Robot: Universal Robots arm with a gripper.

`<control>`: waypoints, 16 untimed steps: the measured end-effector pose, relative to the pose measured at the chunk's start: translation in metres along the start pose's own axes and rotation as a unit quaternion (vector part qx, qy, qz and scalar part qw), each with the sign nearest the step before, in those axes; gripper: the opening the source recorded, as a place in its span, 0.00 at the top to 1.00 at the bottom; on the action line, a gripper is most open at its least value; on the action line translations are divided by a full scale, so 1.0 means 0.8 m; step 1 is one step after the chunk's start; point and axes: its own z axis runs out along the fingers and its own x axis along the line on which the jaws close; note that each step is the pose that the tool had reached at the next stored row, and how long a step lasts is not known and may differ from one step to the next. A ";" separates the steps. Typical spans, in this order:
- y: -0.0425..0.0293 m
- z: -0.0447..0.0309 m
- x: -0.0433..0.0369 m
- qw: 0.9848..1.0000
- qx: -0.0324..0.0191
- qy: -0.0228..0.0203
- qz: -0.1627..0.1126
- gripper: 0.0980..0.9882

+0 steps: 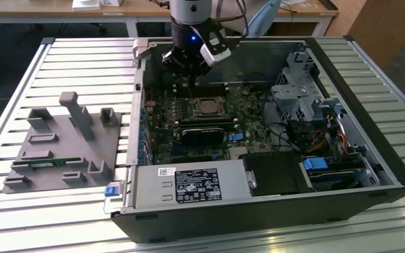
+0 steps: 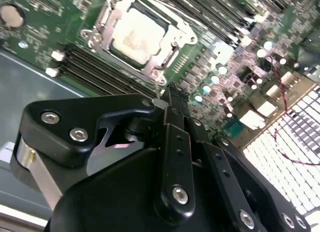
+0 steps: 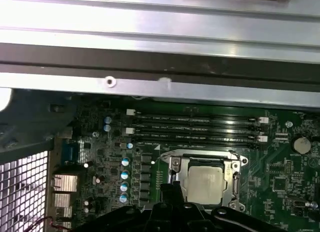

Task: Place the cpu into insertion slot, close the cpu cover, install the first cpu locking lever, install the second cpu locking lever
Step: 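Install the first cpu locking lever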

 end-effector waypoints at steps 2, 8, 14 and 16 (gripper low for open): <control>0.0002 0.0005 0.005 1.000 0.000 0.000 0.000 0.99; 0.0008 0.0030 0.017 1.000 0.000 0.000 0.000 0.99; 0.0059 0.0054 0.025 1.000 0.000 0.000 0.000 0.99; 0.0111 0.0067 0.026 1.000 0.000 0.000 0.000 0.99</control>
